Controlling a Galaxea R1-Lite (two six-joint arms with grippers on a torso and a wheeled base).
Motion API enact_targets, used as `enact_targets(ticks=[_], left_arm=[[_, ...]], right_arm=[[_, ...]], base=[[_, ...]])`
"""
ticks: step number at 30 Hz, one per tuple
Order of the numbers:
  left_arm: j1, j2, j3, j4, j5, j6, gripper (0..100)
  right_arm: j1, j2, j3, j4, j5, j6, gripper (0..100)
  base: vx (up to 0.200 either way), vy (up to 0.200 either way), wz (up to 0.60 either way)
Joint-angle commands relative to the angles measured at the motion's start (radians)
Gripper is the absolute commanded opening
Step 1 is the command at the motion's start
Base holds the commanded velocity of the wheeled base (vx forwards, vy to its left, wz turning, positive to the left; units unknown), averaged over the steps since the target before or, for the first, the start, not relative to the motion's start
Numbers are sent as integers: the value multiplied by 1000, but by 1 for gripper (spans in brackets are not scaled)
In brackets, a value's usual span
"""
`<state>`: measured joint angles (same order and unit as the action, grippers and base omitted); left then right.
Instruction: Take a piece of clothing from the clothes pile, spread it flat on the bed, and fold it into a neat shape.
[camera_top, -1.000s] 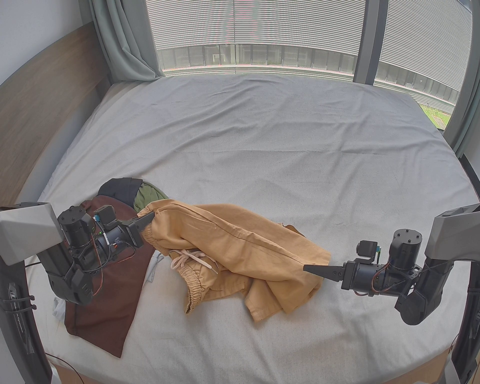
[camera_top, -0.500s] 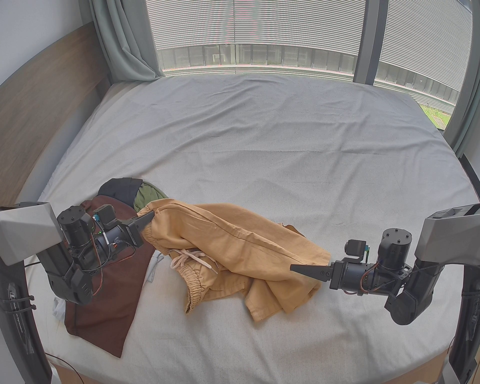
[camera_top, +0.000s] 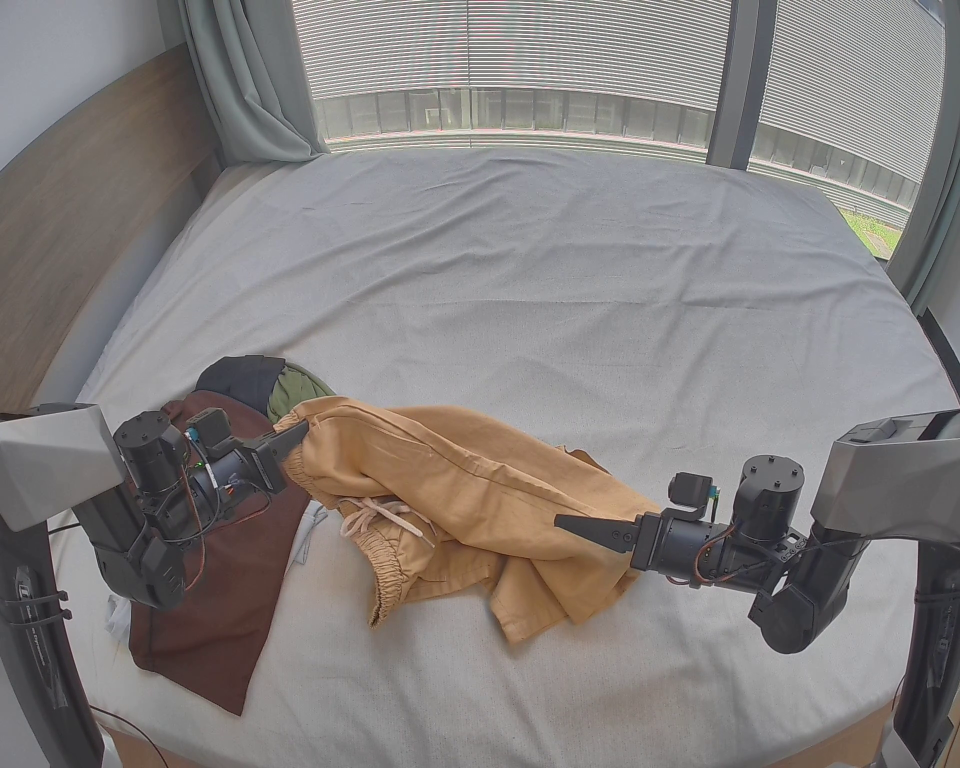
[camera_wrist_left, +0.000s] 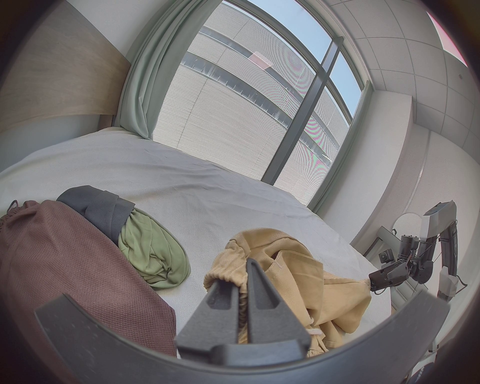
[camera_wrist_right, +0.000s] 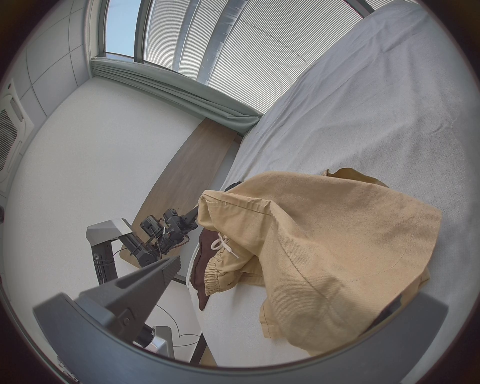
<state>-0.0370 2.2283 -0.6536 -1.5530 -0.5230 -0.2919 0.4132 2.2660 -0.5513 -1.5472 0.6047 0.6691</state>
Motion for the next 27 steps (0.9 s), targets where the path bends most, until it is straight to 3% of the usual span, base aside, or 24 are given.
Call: enact_targets(ticks=[1,3,4,21,27], left_arm=[[-3,-1,0,-2,0,-1,0],[-3,-1,0,-2,0,-1,0],[-3,-1,0,-2,-2,-1,0],[-9,-2,2,-2,-2,-10,0],[-4,-33,-14,-2,-3,-16,0]], right_arm=[[1,-6,-4,-2,-2,0,100],[-1,-6,-4,-2,-3,0,100],[-1,-6,-6,-2,-6,0,0],[-8,-46,-30,-1,-59,0,0],[-48,-98,-47,3,-56,-3,0]], base=[[0,0,0],[0,0,0],[0,0,0],[0,0,0],[0,0,0]])
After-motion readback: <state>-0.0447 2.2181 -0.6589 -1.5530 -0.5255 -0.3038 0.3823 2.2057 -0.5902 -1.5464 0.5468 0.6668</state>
